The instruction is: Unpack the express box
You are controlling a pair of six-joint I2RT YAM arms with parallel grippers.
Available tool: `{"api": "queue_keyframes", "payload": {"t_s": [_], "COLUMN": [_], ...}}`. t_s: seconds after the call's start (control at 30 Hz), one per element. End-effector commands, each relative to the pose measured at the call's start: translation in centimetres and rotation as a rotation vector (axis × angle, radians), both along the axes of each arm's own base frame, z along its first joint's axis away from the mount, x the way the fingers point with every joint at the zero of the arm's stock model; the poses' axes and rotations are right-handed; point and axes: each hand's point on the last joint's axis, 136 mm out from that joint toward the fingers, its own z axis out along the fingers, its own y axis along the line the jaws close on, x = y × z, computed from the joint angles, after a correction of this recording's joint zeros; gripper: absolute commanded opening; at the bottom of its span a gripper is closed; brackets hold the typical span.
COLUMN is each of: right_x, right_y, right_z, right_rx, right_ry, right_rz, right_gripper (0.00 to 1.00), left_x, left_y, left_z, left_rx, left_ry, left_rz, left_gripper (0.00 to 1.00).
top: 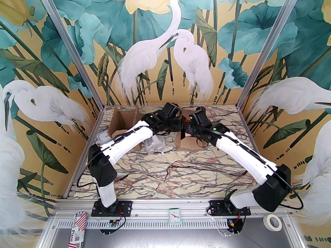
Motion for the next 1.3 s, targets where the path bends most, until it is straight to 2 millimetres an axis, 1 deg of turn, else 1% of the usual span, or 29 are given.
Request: {"api": "queue_keyframes", "payload": {"t_s": [0.0, 0.17, 0.27, 0.37, 0.53, 0.63, 0.67, 0.73, 0.83, 0.87, 0.9, 0.97, 1.1, 1.27], "right_x": [1.3, 2.7, 3.5, 4.1, 4.9, 5.1, 5.2, 5.3, 5.4, 5.4, 5.3, 5.0, 3.4, 1.4], "right_y": [0.3, 0.2, 0.0, 0.3, 1.8, 2.2, 2.3, 2.5, 2.7, 2.7, 2.6, 2.6, 2.9, 3.7], "right_z": [-1.4, -3.6, -5.2, -7.1, -9.0, -9.9, -9.9, -9.8, -8.6, -7.8, -6.9, -5.0, -0.7, 3.0], "right_rx": [0.037, 0.029, 0.027, 0.064, 0.092, 0.086, 0.088, 0.094, 0.097, 0.099, 0.102, 0.121, 0.180, 0.229], "right_ry": [0.004, 0.052, 0.083, 0.128, 0.178, 0.201, 0.196, 0.187, 0.155, 0.136, 0.112, 0.060, -0.048, -0.123], "right_rz": [-0.041, -0.045, -0.050, -0.038, 0.035, 0.056, 0.064, 0.076, 0.107, 0.116, 0.119, 0.135, 0.166, 0.210], "right_gripper": [0.56, 0.63, 0.63, 0.62, 0.59, 0.51, 0.46, 0.31, 0.10, 0.04, 0.00, 0.00, 0.00, 0.00], "left_x": [0.0, -0.1, 0.0, 0.0, 0.1, 0.2, 0.2, 0.2, 0.3, 0.3, 0.4, 0.5, 0.8, 0.9], "left_y": [-0.4, -0.4, -0.5, -0.7, -0.9, -1.1, -1.0, -1.0, -0.6, -0.4, -0.2, 0.3, 1.1, 1.5], "left_z": [2.9, 2.6, 2.4, 2.0, 1.5, 1.2, 1.2, 1.2, 1.0, 0.8, 0.5, 0.2, -0.4, -0.5], "left_rx": [-0.050, -0.040, -0.036, -0.031, -0.020, -0.014, -0.013, -0.011, 0.003, 0.010, 0.020, 0.026, -0.010, -0.007], "left_ry": [-0.087, -0.088, -0.092, -0.087, -0.081, -0.077, -0.075, -0.077, -0.072, -0.068, -0.065, -0.051, 0.018, 0.032], "left_rz": [-0.015, -0.021, -0.026, -0.035, -0.047, -0.052, -0.050, -0.048, -0.034, -0.028, -0.021, -0.004, 0.030, 0.042], "left_gripper": [0.00, 0.00, 0.00, 0.00, 0.00, 0.00, 0.00, 0.00, 0.00, 0.00, 0.00, 0.00, 0.00, 0.00]}}
